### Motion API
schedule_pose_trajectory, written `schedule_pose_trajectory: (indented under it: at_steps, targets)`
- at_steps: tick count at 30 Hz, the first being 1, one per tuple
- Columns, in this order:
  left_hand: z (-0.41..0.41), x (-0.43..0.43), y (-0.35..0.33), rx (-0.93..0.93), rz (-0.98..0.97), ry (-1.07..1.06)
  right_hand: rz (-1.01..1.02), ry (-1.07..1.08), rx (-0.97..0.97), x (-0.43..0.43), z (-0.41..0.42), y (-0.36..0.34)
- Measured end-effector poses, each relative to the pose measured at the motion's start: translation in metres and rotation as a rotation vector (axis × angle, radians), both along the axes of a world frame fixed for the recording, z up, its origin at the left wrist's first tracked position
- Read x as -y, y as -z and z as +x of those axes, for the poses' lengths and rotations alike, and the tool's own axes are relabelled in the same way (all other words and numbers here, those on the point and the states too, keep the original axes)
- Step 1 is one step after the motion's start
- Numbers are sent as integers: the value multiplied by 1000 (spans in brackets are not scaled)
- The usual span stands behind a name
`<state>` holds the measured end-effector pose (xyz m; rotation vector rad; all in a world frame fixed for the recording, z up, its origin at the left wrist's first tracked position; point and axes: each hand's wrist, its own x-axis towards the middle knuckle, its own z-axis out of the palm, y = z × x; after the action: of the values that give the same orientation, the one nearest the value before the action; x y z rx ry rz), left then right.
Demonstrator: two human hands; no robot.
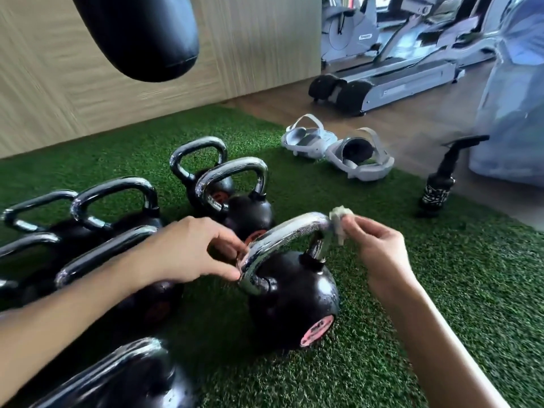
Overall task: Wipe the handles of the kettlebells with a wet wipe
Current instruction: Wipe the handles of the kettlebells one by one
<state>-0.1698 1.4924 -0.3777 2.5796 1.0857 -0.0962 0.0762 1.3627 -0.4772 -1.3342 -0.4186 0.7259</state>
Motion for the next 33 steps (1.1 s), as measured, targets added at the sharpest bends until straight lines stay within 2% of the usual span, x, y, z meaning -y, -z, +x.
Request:
schedule_pose_trajectory:
  at_steps: [1,3,5,6,10,13,17,20,22,25,29,33]
  targets:
    - [0,5,-3,58,139,-14,39,-6,3,4,-5,-15]
    - [2,25,-3,348,294,-32,78,-65,32,6,-24,-40]
    - [8,46,-1,635,194,-34,75,-173,73,4,-46,-57]
    - [11,53,2,723,141,-37,66,-220,86,2,-54,-61]
    - [13,58,21,936,102,-99,28,-361,40,-1,-71,-70]
    - [10,57,28,941,211,-85,-20,-437,12,-2,-68,-73]
    - [2,49,41,978,234,-118,-96,-543,273,-6,-57,-74]
    - [1,46,53,954,227,-115,-187,-420,544,-3,-40,-77]
    - [2,44,57,921,253,-129,-264,-317,828,-5,-27,-71]
    - [3,40,58,826,318,-159,-317,-294,1114,-11,-13,-55]
    - [-1,38,68,735,453,0,-272,-320,1159,-13,-2,-47]
    - [-14,33,77,754,343,-6,-242,-313,1165,-18,4,-41]
